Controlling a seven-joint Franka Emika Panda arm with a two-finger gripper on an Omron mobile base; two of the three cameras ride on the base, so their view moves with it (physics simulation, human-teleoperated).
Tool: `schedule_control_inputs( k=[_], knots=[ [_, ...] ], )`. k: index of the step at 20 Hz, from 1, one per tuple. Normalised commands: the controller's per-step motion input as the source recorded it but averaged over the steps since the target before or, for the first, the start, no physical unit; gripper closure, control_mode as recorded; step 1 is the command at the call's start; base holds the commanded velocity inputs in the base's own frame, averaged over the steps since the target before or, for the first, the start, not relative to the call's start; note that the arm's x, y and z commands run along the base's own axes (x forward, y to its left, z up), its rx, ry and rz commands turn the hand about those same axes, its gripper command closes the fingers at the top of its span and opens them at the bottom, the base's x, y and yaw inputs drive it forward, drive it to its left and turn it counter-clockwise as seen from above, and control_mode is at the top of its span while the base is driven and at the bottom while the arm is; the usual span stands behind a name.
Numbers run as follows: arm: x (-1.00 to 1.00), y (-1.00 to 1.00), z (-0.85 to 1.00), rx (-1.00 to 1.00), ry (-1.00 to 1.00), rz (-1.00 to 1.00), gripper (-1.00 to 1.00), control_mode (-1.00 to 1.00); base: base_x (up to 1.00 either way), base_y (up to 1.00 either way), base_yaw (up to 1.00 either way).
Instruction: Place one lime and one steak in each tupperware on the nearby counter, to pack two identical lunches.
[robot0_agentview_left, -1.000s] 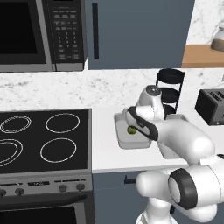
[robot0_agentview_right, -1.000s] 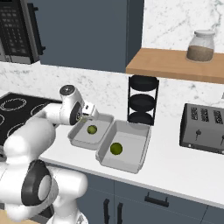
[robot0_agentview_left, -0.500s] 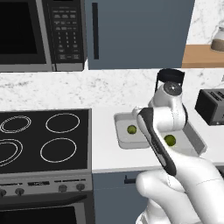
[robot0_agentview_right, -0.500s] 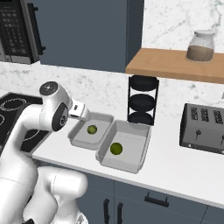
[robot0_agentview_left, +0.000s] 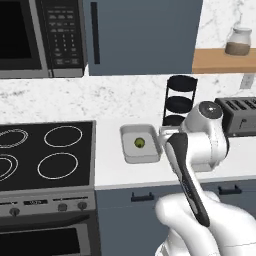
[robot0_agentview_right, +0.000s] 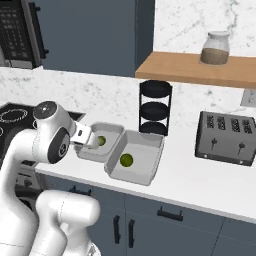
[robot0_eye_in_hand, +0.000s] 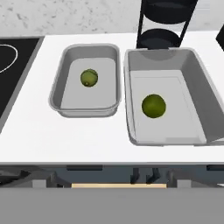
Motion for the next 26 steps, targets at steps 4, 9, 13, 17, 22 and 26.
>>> schedule_control_inputs(
  k=[4,9,13,17,22,26],
  knots=[
    [0.0,0.0,0.0,0.0,0.0,0.0,-1.0,1.0,-1.0,-0.74,-0.46],
    [0.0,0.0,0.0,0.0,0.0,0.0,-1.0,1.0,-1.0,-0.88,-0.46],
    [0.0,0.0,0.0,0.0,0.0,0.0,-1.0,1.0,-0.62,-1.0,-0.36],
    [0.0,0.0,0.0,0.0,0.0,0.0,-1.0,1.0,0.02,-1.0,-0.23],
    [0.0,0.0,0.0,0.0,0.0,0.0,-1.0,1.0,0.56,-1.0,-0.03],
    [0.0,0.0,0.0,0.0,0.0,0.0,-1.0,1.0,0.36,-0.94,0.17]
  ],
)
